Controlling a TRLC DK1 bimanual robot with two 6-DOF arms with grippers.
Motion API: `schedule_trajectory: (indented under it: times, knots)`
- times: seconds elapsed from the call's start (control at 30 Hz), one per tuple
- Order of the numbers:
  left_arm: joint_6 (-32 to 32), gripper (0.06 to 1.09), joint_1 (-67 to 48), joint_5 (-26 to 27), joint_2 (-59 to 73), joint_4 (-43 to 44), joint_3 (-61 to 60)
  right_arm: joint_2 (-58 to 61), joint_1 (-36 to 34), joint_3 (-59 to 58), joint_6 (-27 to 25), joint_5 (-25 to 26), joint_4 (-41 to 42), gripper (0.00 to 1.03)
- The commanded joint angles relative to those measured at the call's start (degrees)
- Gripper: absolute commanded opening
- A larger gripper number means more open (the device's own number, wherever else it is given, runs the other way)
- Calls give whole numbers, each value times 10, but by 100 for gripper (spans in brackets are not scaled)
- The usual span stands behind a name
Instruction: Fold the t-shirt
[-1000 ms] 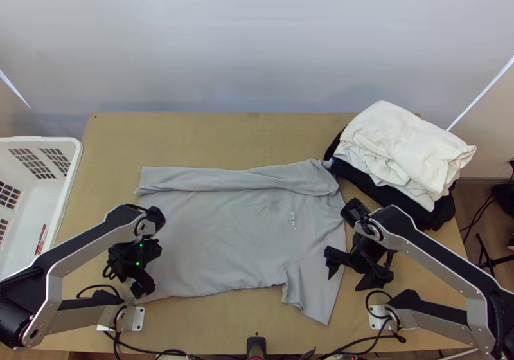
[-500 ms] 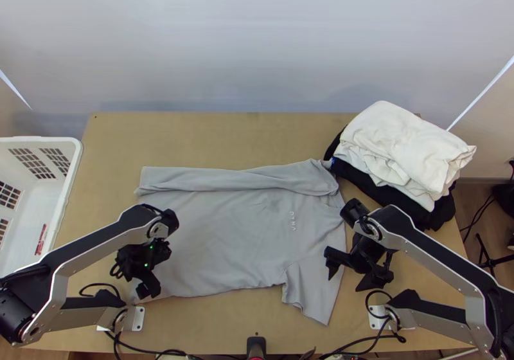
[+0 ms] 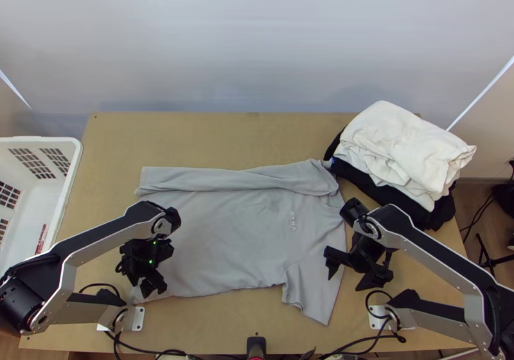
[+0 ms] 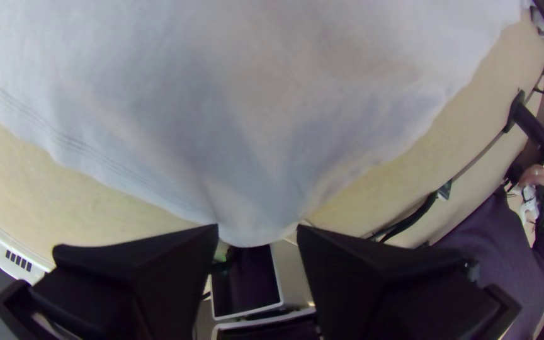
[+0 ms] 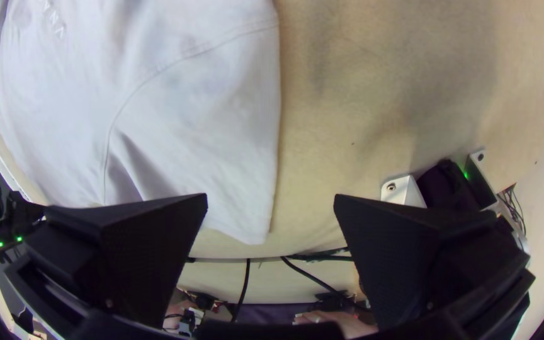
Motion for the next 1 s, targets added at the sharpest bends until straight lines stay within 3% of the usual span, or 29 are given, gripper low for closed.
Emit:
schedule_trajectory:
  times: [0.0, 0.37, 0.83, 0.97]
  knots:
    - [5, 48, 8, 6, -17, -6, -3, 3, -4, -4, -7, 1, -1, 93]
    - [11, 48, -28, 13, 0, -18, -4, 16, -16, 13, -16, 1, -1, 93]
    - [10, 59, -53, 12, 31, 46, -11, 9, -23, 1, -31, 1, -9, 93]
    - [11, 57, -55, 13, 32, 50, -13, 9, -23, 4, -33, 1, -9, 93]
